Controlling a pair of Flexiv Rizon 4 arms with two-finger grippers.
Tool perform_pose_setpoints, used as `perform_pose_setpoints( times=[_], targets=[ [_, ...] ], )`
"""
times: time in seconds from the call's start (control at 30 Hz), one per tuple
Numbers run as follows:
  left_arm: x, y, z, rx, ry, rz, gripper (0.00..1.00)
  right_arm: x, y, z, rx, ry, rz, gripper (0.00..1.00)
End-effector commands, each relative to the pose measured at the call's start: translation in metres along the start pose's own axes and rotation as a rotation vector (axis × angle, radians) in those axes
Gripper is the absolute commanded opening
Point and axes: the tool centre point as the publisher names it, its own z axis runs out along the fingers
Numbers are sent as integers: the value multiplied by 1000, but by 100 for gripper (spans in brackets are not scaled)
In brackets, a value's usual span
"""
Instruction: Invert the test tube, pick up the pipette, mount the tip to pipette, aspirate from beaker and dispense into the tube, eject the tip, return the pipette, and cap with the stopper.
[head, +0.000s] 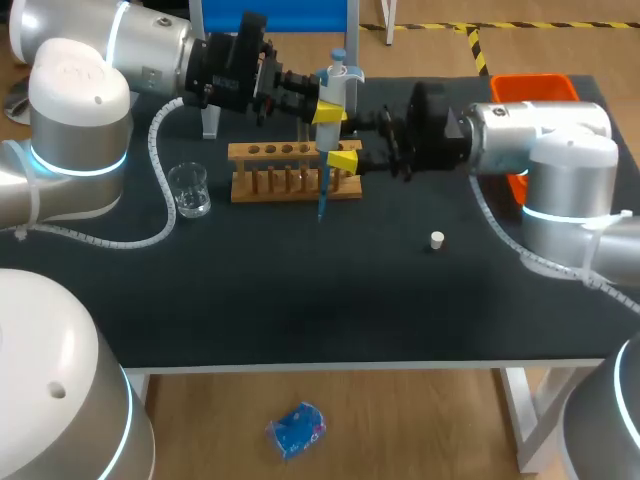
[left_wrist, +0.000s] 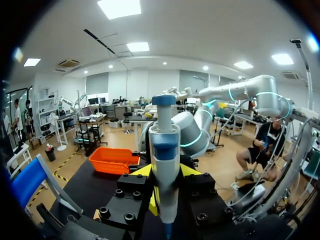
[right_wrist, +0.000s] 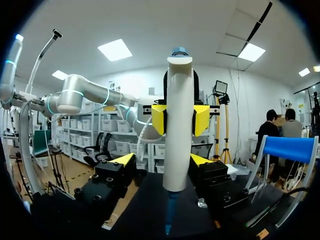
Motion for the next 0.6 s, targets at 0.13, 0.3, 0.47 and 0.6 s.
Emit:
perform_pose_setpoints(
  times=[0.13, 0.3, 0.47, 0.6],
  targets=[
    [-1, -1, -2, -4, 0, -1, 0, 1, -1, 8, 0, -6, -4, 47],
    [-1, -1, -2, -4, 0, -1, 0, -1, -1, 14, 1, -7, -5, 49],
    [-1, -1, -2, -4, 0, -1, 0, -2, -2, 16, 14, -25, -12, 100],
    [-1, -1, -2, -4, 0, -1, 0, -3, -4, 14, 12, -32, -6, 100]
  ],
)
